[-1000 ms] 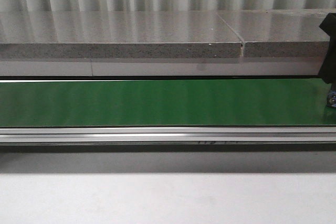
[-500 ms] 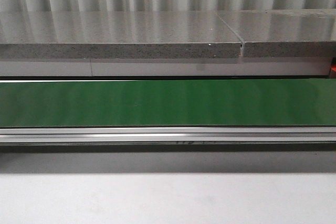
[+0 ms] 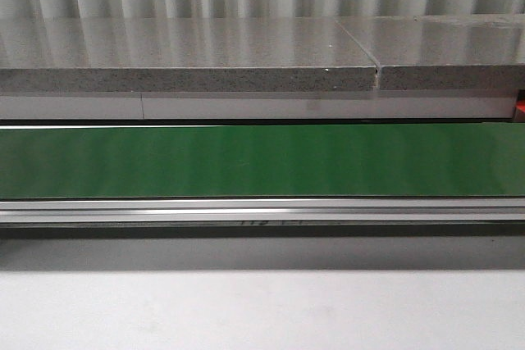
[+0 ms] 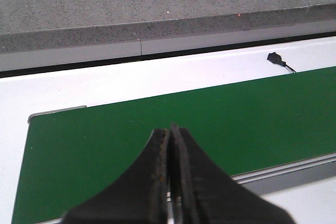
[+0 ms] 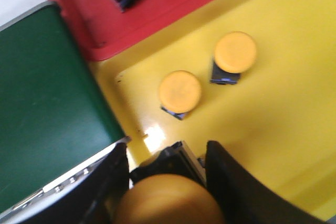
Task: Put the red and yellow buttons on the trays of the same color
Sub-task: 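Lift the yellow button and lower it into the yellow tray, opening the right gripper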
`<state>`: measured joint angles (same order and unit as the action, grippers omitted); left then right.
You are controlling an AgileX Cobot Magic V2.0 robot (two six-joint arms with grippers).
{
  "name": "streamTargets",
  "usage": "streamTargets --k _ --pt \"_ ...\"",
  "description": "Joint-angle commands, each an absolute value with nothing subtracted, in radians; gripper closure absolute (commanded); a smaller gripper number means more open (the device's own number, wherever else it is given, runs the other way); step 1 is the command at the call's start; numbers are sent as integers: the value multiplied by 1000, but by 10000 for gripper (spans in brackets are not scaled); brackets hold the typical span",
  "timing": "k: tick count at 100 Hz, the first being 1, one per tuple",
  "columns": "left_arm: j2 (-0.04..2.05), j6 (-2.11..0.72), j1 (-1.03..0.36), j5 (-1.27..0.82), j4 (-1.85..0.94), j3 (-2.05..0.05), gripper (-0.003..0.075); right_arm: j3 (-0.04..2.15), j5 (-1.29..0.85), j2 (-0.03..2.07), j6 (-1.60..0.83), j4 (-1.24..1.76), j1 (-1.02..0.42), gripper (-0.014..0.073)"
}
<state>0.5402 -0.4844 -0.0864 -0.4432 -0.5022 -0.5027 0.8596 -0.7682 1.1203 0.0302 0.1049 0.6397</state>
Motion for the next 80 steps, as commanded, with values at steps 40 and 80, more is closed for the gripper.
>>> streamTargets --k 40,80 --pt "541 -478 -95 -383 -524 -530 740 758 -471 1113 123 101 817 567" --pt "541 -478 -95 -383 -524 -530 740 758 -394 1311 128 98 817 567"
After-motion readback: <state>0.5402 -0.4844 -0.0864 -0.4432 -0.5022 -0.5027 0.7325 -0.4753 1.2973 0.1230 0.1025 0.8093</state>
